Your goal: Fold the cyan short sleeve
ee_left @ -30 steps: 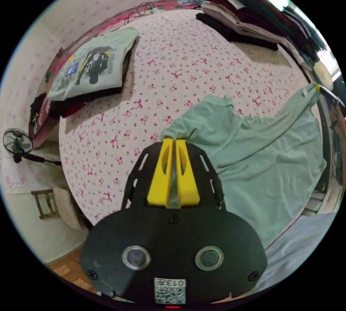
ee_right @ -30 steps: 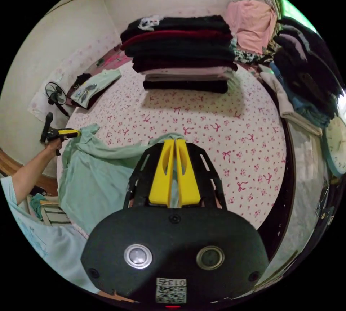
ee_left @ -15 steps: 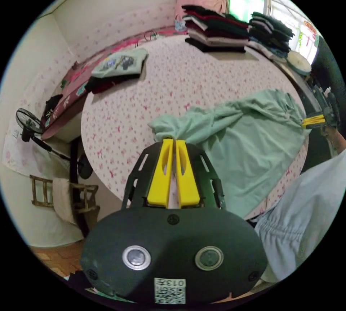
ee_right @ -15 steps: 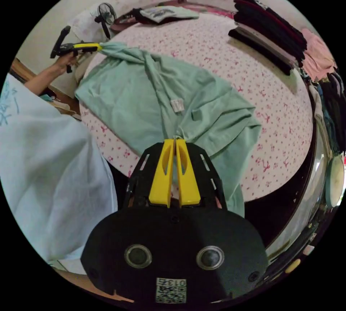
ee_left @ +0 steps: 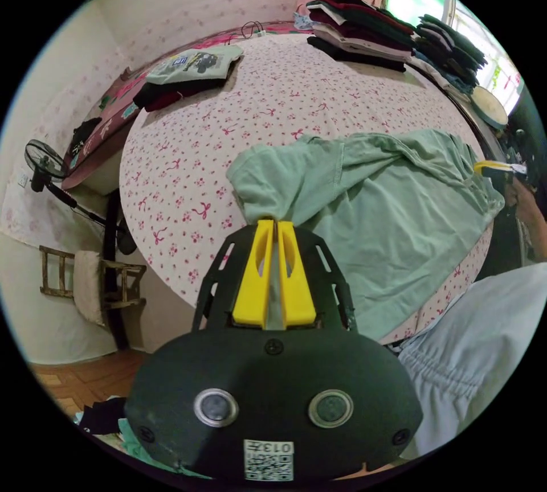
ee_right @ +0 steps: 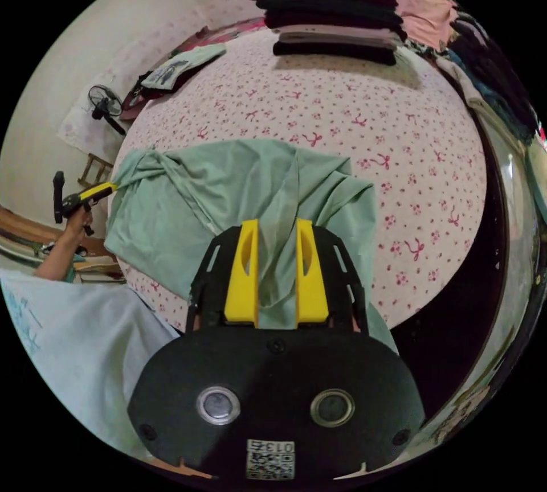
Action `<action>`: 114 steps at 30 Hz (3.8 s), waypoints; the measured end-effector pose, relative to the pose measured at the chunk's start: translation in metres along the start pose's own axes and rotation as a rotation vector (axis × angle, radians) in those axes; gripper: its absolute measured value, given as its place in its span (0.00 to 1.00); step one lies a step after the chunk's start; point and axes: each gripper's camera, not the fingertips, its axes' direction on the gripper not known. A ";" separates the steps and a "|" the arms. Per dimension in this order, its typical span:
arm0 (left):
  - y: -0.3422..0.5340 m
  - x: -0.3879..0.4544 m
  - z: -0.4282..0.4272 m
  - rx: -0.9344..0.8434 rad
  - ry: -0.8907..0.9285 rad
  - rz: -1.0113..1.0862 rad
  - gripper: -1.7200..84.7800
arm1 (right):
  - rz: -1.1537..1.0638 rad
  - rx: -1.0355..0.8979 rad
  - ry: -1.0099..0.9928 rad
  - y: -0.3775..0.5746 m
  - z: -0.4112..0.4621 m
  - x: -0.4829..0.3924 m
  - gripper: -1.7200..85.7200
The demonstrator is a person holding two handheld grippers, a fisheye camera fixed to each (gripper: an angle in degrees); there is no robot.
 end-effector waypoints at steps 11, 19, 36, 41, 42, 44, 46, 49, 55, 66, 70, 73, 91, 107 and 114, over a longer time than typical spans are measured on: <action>0.019 -0.049 -0.071 0.159 -0.040 -0.116 0.02 | 0.048 0.396 -0.290 0.095 -0.124 0.067 0.03; 0.039 -0.041 -0.052 -0.008 -0.027 -0.052 0.02 | 0.121 0.040 -0.077 0.109 -0.082 0.063 0.06; 0.042 -0.089 -0.095 0.093 -0.012 -0.238 0.02 | 0.019 0.106 0.158 0.007 -0.098 0.042 0.04; 0.045 -0.119 -0.101 0.136 0.074 -0.305 0.02 | 0.328 0.319 0.131 0.053 -0.174 0.123 0.04; 0.041 -0.116 -0.103 0.134 0.057 -0.275 0.02 | 0.316 0.319 0.143 0.054 -0.177 0.121 0.04; 0.036 -0.111 -0.106 0.133 0.031 -0.246 0.02 | 0.218 0.281 0.124 0.052 -0.170 0.100 0.06; 0.037 -0.112 -0.108 0.135 0.023 -0.264 0.02 | 0.137 0.214 0.122 0.043 -0.152 0.077 0.08; 0.043 -0.125 -0.113 0.158 0.053 -0.324 0.02 | 0.058 0.129 0.111 0.025 -0.115 0.040 0.11; 0.040 -0.132 -0.127 0.184 0.033 -0.334 0.02 | -0.194 -0.078 0.398 -0.007 -0.054 -0.020 0.04; 0.053 -0.140 -0.117 0.134 0.027 -0.327 0.02 | 0.301 0.184 0.204 0.043 -0.140 0.089 0.03; 0.061 -0.145 -0.109 0.106 0.061 -0.352 0.02 | 0.176 0.207 0.172 0.036 -0.138 0.060 0.07; 0.063 -0.149 -0.109 0.114 0.074 -0.383 0.02 | -0.011 0.138 0.153 0.004 -0.112 0.009 0.13; 0.064 -0.152 -0.116 0.195 0.128 -0.354 0.02 | 0.223 0.227 0.164 0.049 -0.156 0.079 0.04; 0.075 -0.137 -0.135 0.241 0.111 -0.300 0.02 | -0.234 0.047 0.145 0.083 -0.103 -0.043 0.03; 0.044 -0.118 -0.156 0.315 0.092 -0.165 0.02 | -0.148 0.305 0.139 0.079 -0.172 -0.024 0.02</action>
